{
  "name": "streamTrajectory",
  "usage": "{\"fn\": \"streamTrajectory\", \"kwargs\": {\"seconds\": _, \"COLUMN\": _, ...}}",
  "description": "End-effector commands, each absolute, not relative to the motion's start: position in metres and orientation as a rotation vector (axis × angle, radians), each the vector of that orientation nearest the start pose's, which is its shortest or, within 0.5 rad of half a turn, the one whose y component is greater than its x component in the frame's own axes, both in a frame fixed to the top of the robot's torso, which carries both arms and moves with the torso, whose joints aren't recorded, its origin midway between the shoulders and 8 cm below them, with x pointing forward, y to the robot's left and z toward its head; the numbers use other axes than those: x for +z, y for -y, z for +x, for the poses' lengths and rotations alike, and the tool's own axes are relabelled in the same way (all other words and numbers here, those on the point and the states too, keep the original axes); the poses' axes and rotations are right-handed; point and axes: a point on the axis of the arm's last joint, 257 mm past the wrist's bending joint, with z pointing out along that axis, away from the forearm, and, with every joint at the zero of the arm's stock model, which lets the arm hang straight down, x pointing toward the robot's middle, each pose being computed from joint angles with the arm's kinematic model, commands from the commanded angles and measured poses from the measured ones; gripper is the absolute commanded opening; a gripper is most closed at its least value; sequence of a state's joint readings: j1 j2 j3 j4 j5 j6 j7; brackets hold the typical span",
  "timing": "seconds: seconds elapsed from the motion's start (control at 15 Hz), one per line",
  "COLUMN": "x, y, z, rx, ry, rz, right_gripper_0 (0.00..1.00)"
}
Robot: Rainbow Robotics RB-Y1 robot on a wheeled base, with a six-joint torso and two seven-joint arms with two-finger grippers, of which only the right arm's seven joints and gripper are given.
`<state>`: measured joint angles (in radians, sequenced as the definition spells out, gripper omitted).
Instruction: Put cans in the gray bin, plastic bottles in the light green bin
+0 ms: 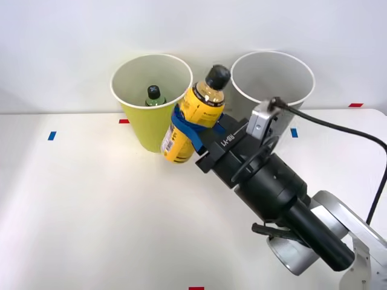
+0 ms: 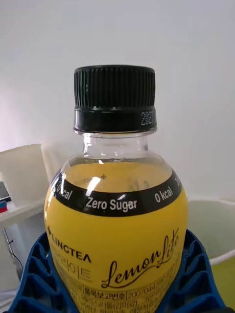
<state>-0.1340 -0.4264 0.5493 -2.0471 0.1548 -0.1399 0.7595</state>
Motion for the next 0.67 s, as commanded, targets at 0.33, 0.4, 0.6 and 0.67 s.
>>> {"fn": "streamTrajectory", "kwargs": {"seconds": 0.33, "x": 0.049, "y": -0.037, "z": 0.462, "rx": 0.84, "ry": -1.166, "rz": -0.292, "right_gripper_0": 0.09}}
{"fn": "streamTrajectory", "kwargs": {"seconds": 0.4, "x": 0.055, "y": -0.04, "z": 0.468, "rx": 0.831, "ry": -1.183, "rz": -0.278, "right_gripper_0": 0.09}}
{"fn": "streamTrajectory", "kwargs": {"seconds": 0.6, "x": 0.071, "y": -0.054, "z": 0.477, "rx": 0.828, "ry": -1.216, "rz": -0.259, "right_gripper_0": 0.09}}
{"fn": "streamTrajectory", "kwargs": {"seconds": 0.67, "x": 0.072, "y": -0.059, "z": 0.482, "rx": 0.837, "ry": -1.217, "rz": -0.257, "right_gripper_0": 0.09}}
